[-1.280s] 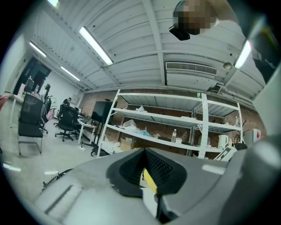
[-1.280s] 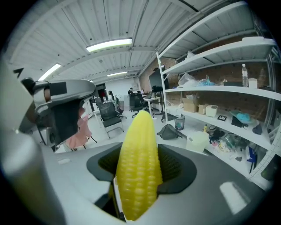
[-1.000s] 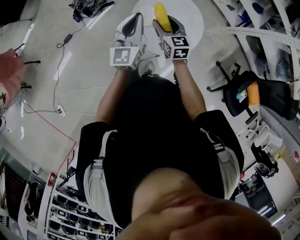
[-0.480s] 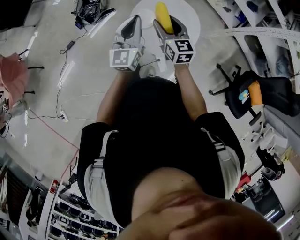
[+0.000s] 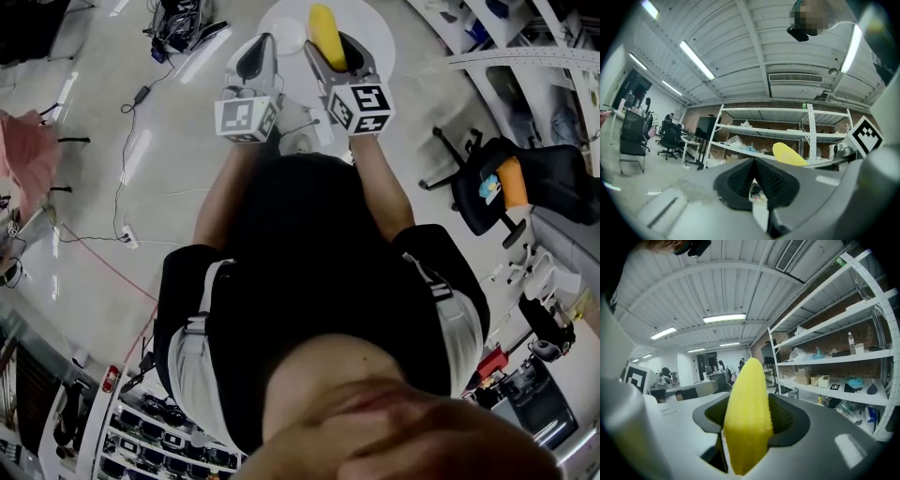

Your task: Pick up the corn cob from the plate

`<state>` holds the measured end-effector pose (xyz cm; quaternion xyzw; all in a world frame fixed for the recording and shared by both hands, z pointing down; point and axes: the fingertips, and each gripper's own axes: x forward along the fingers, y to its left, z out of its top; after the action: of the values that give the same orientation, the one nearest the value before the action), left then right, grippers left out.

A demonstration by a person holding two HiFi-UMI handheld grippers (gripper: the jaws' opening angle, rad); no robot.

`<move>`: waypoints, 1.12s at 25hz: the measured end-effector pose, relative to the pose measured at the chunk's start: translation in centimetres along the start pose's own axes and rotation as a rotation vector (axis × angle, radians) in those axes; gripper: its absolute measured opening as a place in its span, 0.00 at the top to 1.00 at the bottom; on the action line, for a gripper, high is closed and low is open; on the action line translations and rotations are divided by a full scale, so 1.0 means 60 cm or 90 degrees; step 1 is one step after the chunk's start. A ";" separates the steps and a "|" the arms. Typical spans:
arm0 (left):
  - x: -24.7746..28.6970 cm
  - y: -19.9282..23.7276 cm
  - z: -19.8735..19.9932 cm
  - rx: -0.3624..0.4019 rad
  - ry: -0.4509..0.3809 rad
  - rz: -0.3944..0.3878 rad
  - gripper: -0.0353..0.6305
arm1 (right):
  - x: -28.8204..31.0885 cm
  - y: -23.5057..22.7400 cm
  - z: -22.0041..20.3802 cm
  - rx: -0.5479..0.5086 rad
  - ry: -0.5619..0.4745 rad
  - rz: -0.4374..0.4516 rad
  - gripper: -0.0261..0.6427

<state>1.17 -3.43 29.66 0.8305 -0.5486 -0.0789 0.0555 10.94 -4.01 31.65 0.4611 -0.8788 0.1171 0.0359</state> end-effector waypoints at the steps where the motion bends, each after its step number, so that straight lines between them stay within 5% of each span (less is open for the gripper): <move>1: -0.002 -0.003 -0.001 0.000 -0.001 0.000 0.94 | -0.006 0.000 0.002 0.000 -0.004 0.000 0.59; 28: -0.004 -0.053 -0.008 0.011 -0.003 -0.010 0.94 | -0.069 -0.013 0.009 0.002 -0.029 0.006 0.59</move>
<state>4.06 -1.95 29.55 0.8351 -0.5428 -0.0763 0.0462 14.00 -1.25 30.55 0.4597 -0.8814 0.1081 0.0144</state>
